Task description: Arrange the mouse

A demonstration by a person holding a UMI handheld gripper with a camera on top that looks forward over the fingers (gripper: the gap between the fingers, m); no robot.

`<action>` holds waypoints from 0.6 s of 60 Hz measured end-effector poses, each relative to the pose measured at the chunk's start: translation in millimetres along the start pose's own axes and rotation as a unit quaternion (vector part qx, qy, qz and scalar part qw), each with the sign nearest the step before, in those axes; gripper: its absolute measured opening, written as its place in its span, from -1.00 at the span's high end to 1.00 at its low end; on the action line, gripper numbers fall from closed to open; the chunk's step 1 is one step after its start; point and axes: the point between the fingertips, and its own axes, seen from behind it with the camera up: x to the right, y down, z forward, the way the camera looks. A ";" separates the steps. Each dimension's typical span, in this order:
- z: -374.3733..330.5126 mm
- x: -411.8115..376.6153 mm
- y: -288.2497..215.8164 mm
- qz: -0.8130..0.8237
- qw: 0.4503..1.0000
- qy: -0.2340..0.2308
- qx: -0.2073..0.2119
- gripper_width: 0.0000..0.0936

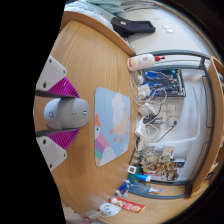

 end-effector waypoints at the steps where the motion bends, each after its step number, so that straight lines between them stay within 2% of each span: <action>1: 0.2 0.0 0.3 -0.001 1.000 0.000 -0.001 0.02; 9: -1.0 -6.9 1.7 -0.007 1.000 0.008 -0.011 0.27; 17: -11.9 -9.6 4.5 -0.020 0.999 -0.003 -0.045 0.29; 21: -36.9 -16.4 -9.9 -0.023 0.999 -0.017 -0.044 0.29; 29: -89.1 -0.6 -92.8 -0.008 1.000 -0.009 0.018 0.29; 36: -98.6 26.8 -166.1 -0.006 0.998 0.014 0.069 0.28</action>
